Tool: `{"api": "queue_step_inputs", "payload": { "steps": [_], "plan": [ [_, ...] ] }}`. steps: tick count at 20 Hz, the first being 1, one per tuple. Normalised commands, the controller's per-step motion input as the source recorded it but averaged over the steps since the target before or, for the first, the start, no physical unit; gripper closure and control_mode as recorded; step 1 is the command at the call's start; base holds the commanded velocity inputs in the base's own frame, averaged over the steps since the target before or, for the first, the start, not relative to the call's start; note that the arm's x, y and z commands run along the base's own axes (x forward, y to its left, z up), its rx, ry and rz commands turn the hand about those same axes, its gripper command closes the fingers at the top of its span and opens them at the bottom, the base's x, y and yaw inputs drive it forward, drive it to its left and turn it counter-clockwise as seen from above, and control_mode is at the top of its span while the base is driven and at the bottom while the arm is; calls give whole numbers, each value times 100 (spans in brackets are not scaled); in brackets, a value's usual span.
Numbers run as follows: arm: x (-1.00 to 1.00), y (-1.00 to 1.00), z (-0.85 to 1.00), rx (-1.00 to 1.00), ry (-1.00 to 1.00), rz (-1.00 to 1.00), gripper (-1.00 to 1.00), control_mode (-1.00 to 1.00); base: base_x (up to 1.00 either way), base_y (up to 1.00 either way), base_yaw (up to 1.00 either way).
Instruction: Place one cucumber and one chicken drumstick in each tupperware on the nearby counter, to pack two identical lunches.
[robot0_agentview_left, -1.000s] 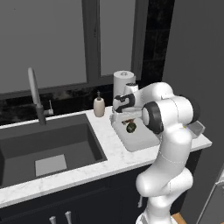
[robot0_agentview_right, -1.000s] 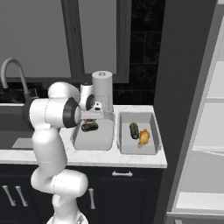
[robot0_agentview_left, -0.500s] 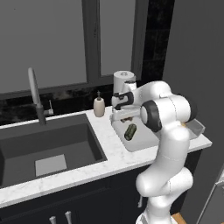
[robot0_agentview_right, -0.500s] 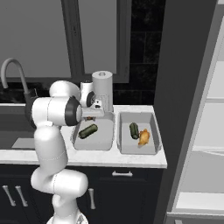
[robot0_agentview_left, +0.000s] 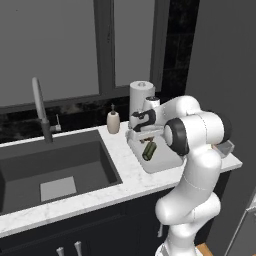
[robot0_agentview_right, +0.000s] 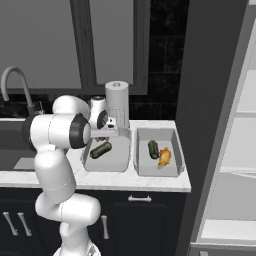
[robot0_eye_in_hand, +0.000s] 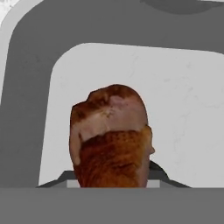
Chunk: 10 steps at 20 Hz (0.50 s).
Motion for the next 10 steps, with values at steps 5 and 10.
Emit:
{"api": "queue_step_inputs", "payload": {
  "steps": [5, 10],
  "plan": [
    [0, 0, 0, 0, 0, 0, -100, -100, 0, 0, 0],
    [0, 0, 0, 0, 0, -1, -100, -100, 0, 0, 0]
  ]
}}
